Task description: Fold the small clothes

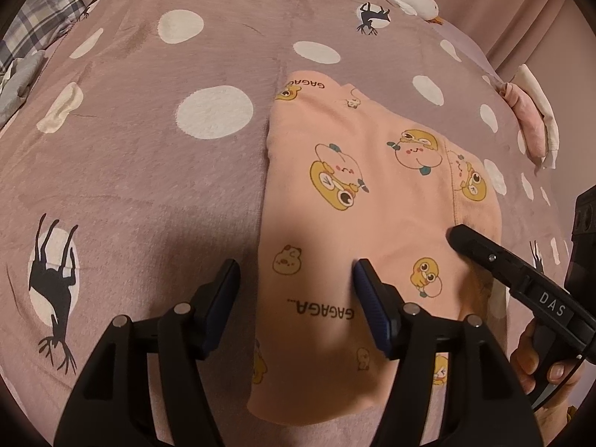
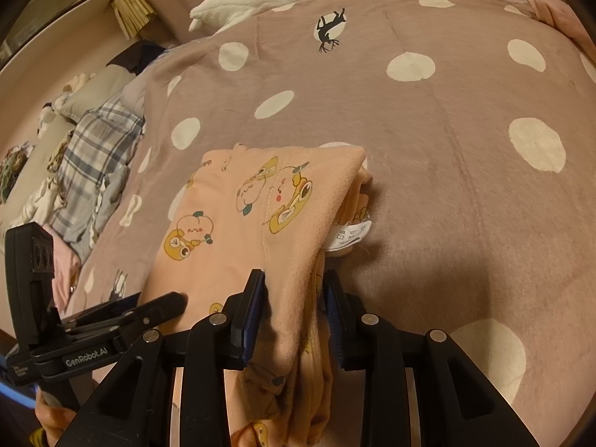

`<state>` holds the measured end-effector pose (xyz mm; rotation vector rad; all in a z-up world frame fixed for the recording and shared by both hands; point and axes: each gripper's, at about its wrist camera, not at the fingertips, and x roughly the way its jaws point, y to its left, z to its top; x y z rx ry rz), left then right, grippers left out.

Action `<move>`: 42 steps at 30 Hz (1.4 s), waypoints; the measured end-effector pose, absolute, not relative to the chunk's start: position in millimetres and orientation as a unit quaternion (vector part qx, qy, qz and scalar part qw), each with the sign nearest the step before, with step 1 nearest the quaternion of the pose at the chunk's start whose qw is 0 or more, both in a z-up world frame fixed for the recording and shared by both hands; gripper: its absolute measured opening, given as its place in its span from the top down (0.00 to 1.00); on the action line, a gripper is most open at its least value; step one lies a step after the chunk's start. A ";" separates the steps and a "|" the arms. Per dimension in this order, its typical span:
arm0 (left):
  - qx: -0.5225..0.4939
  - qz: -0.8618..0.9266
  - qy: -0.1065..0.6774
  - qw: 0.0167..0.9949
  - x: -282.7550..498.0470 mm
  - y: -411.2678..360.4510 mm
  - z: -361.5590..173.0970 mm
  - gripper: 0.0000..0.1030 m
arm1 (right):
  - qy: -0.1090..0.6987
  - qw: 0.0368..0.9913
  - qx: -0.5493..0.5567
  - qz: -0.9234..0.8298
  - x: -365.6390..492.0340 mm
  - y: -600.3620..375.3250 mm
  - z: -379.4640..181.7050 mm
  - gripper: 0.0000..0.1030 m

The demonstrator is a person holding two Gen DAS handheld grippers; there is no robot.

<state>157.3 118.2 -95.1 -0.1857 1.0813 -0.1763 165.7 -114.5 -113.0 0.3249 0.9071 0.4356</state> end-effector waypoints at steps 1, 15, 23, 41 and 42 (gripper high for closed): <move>-0.089 -0.083 0.513 0.850 156.5 119.1 -95.2 0.37 | 0.433 0.864 0.155 0.207 165.2 -114.4 -112.5 0.70; -0.089 -0.078 0.514 0.849 151.3 122.3 -94.3 0.37 | 0.434 0.865 0.154 0.200 161.4 -112.3 -111.3 0.70; -0.087 -0.076 0.514 0.850 148.2 123.7 -92.7 0.37 | 0.434 0.866 0.153 0.197 159.5 -112.2 -110.8 0.70; -0.085 -0.073 0.514 0.850 143.5 126.3 -92.0 0.37 | 0.434 0.866 0.152 0.195 156.3 -113.1 -110.0 0.70; -0.085 -0.072 0.514 0.851 142.7 126.6 -92.1 0.37 | 0.435 0.866 0.152 0.195 155.6 -114.0 -110.3 0.70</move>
